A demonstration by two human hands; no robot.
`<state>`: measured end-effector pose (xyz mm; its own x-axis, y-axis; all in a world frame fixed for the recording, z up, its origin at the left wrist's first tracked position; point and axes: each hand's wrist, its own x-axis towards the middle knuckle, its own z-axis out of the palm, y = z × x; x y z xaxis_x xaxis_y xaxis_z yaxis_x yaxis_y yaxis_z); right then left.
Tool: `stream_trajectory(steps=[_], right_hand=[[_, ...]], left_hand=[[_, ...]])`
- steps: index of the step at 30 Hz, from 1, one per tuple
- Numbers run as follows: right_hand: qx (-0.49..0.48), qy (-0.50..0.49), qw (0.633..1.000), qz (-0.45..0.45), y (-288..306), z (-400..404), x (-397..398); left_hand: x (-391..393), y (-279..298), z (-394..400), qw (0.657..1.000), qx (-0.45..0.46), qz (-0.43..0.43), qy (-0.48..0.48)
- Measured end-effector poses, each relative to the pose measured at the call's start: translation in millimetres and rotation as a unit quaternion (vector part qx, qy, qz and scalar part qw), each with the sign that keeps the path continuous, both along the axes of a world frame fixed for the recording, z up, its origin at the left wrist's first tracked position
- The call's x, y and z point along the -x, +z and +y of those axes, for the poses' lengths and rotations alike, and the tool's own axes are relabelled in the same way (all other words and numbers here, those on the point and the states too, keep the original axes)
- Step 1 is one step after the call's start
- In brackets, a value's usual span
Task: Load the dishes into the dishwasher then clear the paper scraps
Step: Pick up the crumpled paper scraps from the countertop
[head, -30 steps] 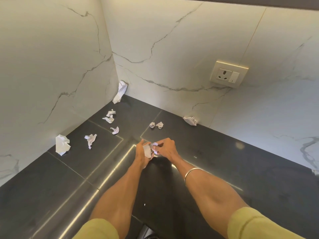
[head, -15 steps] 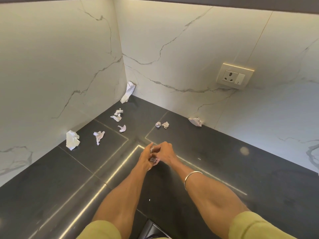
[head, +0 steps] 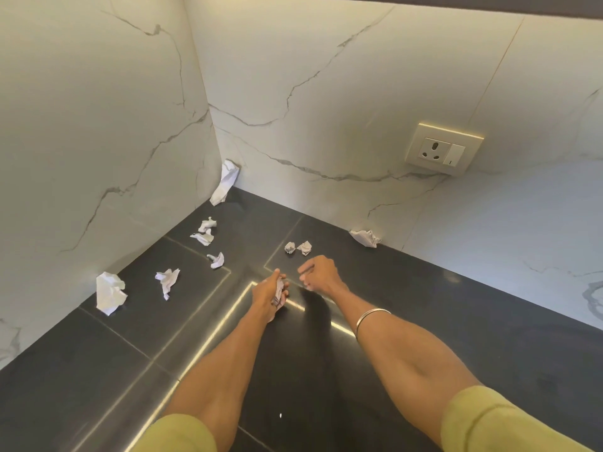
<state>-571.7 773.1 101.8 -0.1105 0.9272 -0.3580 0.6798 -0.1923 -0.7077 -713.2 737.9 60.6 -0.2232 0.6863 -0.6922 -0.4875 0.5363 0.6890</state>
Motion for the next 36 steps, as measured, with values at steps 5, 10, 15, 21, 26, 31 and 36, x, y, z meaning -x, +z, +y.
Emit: stream_trajectory(steps=[5,10,15,21,26,31,36], right_hand=[[-0.104,0.029,0.988,-0.111,-4,29,3],[-0.117,0.072,0.98,-0.146,-18,62,23],[-0.144,0.098,0.962,-0.212,-42,77,34],[-0.169,-0.027,0.977,-0.13,-43,73,37],[-0.154,-0.039,0.987,0.034,-23,54,40],[-0.091,0.062,0.99,0.091,-8,31,54],[-0.055,0.122,0.989,0.065,-13,12,61]], left_hand=[[15,-2,22,0.998,-0.026,-0.052,0.032],[29,-11,38,0.989,-0.036,-0.112,0.094],[33,-22,47,0.982,-0.054,-0.134,0.122],[29,-26,54,0.979,-0.064,-0.133,0.14],[23,-24,49,0.976,-0.088,-0.139,0.144],[22,-23,40,0.976,-0.103,-0.147,0.121],[26,-18,21,0.978,-0.088,-0.164,0.094]])
